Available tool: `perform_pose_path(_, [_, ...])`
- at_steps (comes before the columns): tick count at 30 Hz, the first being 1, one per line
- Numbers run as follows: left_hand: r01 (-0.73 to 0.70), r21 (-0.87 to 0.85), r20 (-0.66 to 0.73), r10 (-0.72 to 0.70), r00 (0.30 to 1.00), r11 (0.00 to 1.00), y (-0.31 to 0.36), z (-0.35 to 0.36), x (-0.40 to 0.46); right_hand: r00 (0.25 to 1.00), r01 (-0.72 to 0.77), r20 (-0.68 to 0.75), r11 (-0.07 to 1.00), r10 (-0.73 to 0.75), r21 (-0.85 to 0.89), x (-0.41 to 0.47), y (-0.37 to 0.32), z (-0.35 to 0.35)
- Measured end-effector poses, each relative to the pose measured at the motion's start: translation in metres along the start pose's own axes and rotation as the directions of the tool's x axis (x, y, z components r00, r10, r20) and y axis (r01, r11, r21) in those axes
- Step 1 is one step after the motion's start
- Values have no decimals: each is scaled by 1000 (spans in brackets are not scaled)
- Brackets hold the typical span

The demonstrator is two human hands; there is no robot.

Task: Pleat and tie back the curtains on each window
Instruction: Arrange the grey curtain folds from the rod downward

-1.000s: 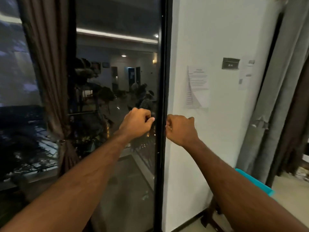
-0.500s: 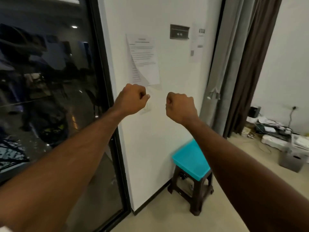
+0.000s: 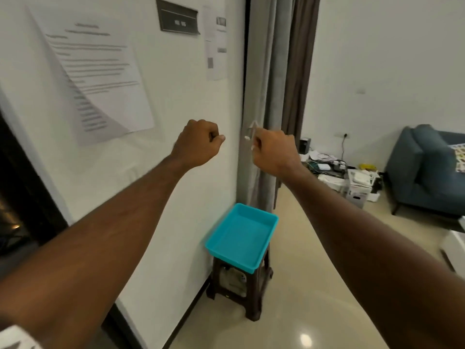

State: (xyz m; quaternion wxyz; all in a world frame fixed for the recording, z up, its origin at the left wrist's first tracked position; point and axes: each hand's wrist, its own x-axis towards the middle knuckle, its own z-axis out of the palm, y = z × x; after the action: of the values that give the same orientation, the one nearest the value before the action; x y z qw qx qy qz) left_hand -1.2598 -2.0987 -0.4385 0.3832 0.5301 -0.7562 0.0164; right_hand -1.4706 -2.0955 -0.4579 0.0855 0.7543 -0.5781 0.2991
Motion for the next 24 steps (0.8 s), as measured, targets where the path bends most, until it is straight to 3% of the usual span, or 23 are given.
perform_pose_path(5, [-69,-58,29,71,997,996,-4,60,55,998,-64,-4,998,64,-9,34,58,22])
perform_pose_path(13, [-61,-85,35,64,997,995,-8,161,143,996,-79,-36,996,81,33,106,163,62])
perform_pose_path(24, [20,-64,-144,-29,989,998,28,260,301,998,17,-58,997,-13,77,255,312,71])
